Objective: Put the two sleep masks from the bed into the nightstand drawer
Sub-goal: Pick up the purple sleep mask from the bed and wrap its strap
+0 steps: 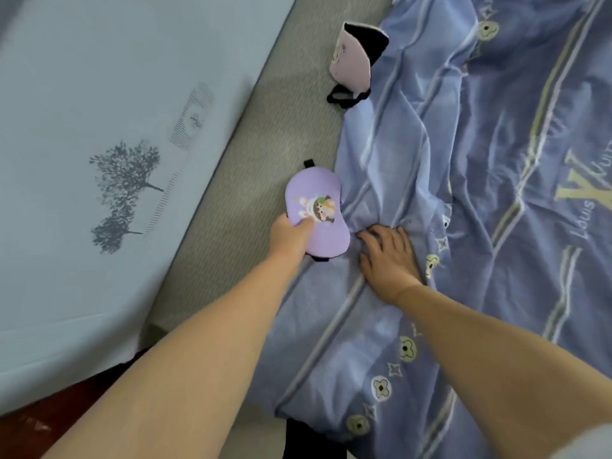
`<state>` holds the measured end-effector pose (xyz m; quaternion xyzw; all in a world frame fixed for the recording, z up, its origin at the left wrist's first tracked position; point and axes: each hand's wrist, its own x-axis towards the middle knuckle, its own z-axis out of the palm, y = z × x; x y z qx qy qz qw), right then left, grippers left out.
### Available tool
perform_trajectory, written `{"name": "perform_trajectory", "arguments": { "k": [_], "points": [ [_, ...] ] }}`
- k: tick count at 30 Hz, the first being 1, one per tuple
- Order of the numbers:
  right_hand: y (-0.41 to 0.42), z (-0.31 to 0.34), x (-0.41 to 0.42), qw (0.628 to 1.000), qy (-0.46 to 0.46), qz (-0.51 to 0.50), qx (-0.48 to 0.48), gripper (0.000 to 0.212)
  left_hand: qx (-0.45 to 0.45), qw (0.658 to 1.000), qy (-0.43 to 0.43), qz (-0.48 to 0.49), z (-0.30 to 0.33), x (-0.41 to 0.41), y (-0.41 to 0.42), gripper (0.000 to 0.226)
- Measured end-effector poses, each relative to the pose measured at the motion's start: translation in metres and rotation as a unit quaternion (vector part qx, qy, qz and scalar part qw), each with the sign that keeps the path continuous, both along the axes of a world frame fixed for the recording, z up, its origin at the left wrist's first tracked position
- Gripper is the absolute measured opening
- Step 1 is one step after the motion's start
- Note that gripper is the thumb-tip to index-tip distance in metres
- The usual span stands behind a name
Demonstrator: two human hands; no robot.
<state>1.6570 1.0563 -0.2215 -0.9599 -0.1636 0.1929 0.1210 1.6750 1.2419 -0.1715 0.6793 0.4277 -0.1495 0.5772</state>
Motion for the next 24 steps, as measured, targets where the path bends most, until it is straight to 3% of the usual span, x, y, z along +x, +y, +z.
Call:
{"name": "perform_trajectory", "arguments": {
  "k": [5,11,15,17,20,22,24],
  "points": [
    [0.001,0.07,0.018,0.987,0.163,0.007,0.007,0.047,-0.019,0.999,-0.041,0.005,0.063,-0.067,-0.002,0.028],
    [-0.009,0.212,-0.047,0.979,0.083,0.106,0.153,0.046,0.022,0.993,-0.113,0.01,0.189,-0.165,-0.047,0.008],
    [-0.025,0.289,-0.111,0.941,0.075,0.204,0.261,0.046,0.062,0.988,-0.142,-0.003,0.252,-0.239,-0.077,0.027],
    [-0.031,0.32,-0.142,0.918,0.115,0.229,0.304,0.042,0.028,0.985,-0.167,0.032,0.276,-0.276,-0.084,0.028],
    [-0.032,0.355,-0.18,0.9,0.145,0.272,0.31,0.027,-0.039,0.971,-0.217,0.092,0.306,-0.326,-0.086,0.026],
    [-0.026,0.374,-0.201,0.894,0.132,0.306,0.298,0.007,-0.01,0.963,-0.246,0.109,0.32,-0.352,-0.086,0.019],
    [-0.017,0.391,-0.219,0.885,0.128,0.328,0.303,0.026,0.077,0.952,-0.258,0.145,0.333,-0.378,-0.085,0.017]
  ]
}}
